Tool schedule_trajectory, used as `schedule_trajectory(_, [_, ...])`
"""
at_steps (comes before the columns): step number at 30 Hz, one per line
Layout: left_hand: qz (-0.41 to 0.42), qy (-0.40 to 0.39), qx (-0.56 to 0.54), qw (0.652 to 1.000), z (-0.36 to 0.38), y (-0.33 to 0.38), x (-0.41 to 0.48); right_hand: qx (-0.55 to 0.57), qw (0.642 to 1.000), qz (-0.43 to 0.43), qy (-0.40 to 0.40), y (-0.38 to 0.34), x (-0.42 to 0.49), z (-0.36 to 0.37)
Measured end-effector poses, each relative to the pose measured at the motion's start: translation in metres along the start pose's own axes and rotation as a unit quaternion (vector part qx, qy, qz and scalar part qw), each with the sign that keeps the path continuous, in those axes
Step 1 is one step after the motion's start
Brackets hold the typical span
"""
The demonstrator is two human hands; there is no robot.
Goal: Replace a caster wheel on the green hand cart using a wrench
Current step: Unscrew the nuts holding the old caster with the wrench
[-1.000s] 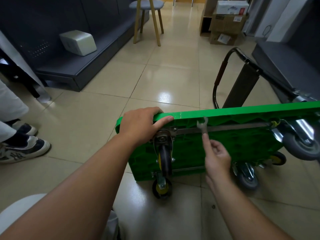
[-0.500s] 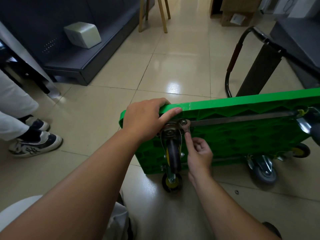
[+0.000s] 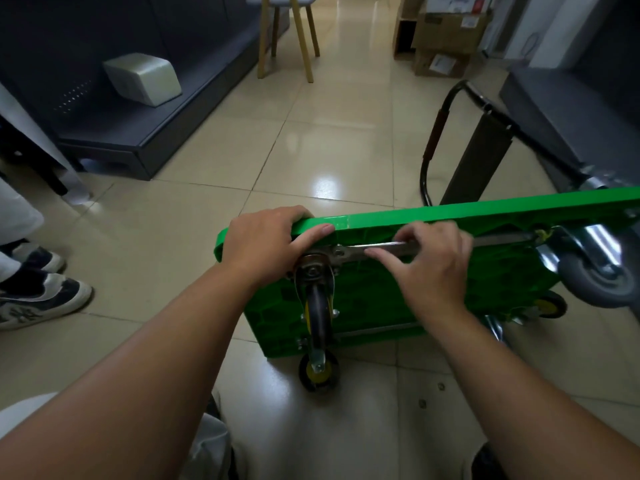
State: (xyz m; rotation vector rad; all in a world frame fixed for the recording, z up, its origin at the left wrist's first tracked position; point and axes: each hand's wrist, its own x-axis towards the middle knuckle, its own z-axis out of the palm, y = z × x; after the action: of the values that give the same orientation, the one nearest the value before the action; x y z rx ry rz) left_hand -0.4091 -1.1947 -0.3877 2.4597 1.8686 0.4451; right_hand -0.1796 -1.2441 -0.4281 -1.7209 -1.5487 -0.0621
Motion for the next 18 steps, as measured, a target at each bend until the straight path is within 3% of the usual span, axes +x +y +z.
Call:
schedule_trajectory(2, [-0.001,0.0,0.0,1.0,-0.001,0.001,-0.001,-0.085,0.979,-0.184,0.009,-0.013,0.026,-0.019])
schedule_trajectory(4, [0.0,0.0,-0.001,1.0,-0.002,0.001,-0.002,-0.183,0.929,-0.321,0.007,-0.03,0.04,-0.029])
schedule_trajectory(6, [0.0,-0.001,-0.003,1.0,-0.002,0.001,-0.002,-0.252,0.892,-0.374,0.011,-0.044,0.04,-0.03])
schedule_trajectory(9, [-0.004,-0.004,-0.006,1.0,-0.003,0.002,-0.002,-0.26,0.895,-0.362,0.024,-0.047,0.035,-0.036])
schedule_trajectory(12, [-0.005,-0.006,-0.006,1.0,-0.003,0.002,-0.002,-0.146,0.959,-0.242,0.025,-0.027,0.029,-0.042])
schedule_trajectory(14, [-0.006,-0.004,-0.006,1.0,-0.003,0.001,-0.002,0.003,0.998,-0.06,-0.007,-0.012,0.017,-0.039])
schedule_trajectory(15, [-0.005,-0.004,-0.005,1.0,-0.003,0.001,-0.002,0.108,0.993,0.04,-0.019,-0.007,0.007,-0.034])
schedule_trajectory(16, [-0.003,-0.003,-0.004,1.0,-0.002,0.001,-0.002,0.223,0.966,0.132,-0.02,-0.006,-0.002,-0.027])
schedule_trajectory(18, [-0.003,-0.003,-0.002,1.0,-0.002,0.001,-0.001,0.397,0.876,0.274,-0.004,-0.006,-0.022,-0.008])
